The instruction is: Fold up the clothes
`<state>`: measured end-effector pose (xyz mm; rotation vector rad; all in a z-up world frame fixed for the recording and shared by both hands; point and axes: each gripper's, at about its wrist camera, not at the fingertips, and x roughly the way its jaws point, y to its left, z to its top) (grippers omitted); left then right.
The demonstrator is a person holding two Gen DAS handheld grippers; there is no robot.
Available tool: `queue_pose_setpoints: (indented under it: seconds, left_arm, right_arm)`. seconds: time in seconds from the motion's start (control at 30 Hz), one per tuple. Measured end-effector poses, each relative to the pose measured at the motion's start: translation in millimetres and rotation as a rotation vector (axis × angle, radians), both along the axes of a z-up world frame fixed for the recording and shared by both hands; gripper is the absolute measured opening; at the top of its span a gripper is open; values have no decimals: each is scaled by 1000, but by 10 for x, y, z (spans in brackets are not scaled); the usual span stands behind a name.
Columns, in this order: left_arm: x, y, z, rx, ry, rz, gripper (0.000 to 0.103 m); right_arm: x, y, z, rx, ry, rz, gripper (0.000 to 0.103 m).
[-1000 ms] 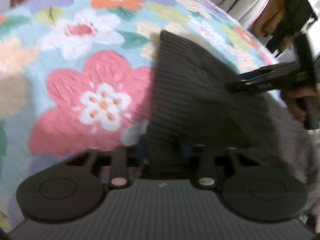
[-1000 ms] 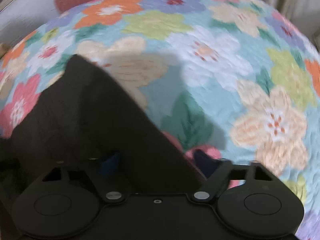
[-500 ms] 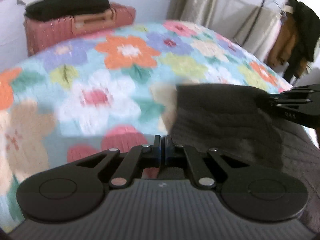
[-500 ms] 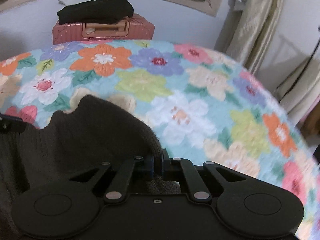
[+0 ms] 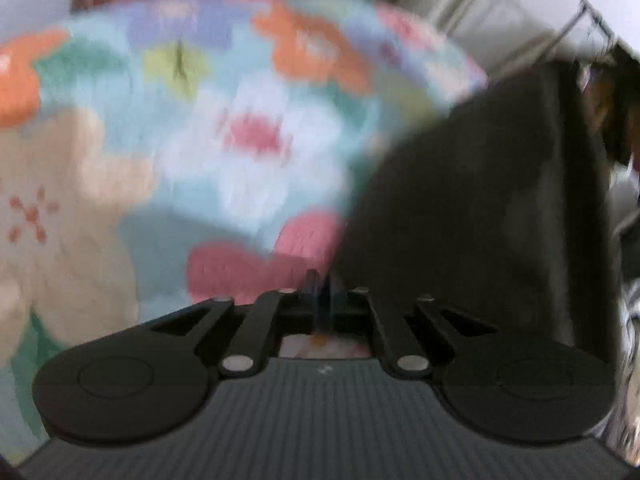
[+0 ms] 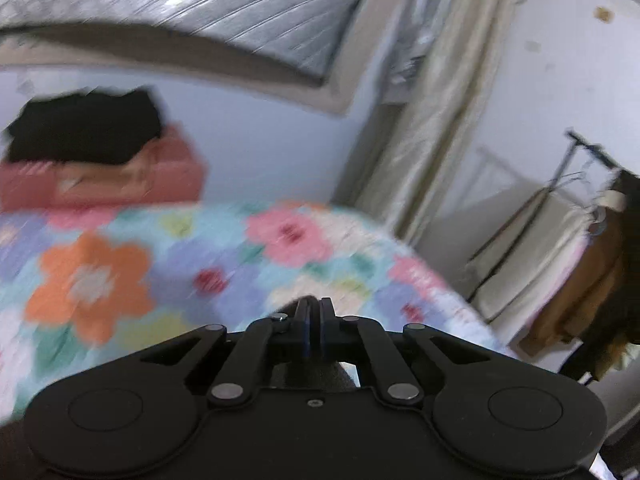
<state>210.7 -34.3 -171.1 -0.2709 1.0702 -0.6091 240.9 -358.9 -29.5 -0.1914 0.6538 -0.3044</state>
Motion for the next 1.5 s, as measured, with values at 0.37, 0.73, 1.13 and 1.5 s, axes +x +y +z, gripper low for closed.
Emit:
queue_pose_setpoints:
  seconds: [0.37,0.73,1.13,1.5]
  left_arm:
    - [103,87,-80,-193,92,-85,47]
    - [-18,-33,-162,-357,279,-94,63]
    - [-234,-384,-196,-331,147,34,72]
    - [91,-512,-291,-395,156,132,93]
  right_arm:
    - [-515,5,-154,225,10,14,35]
    - [-2047,526,-691,337,89,125,59]
    - [-2305,1171,-1318,-146,342,290,72]
    - [-2218,726,-1336,-2,251,132,82]
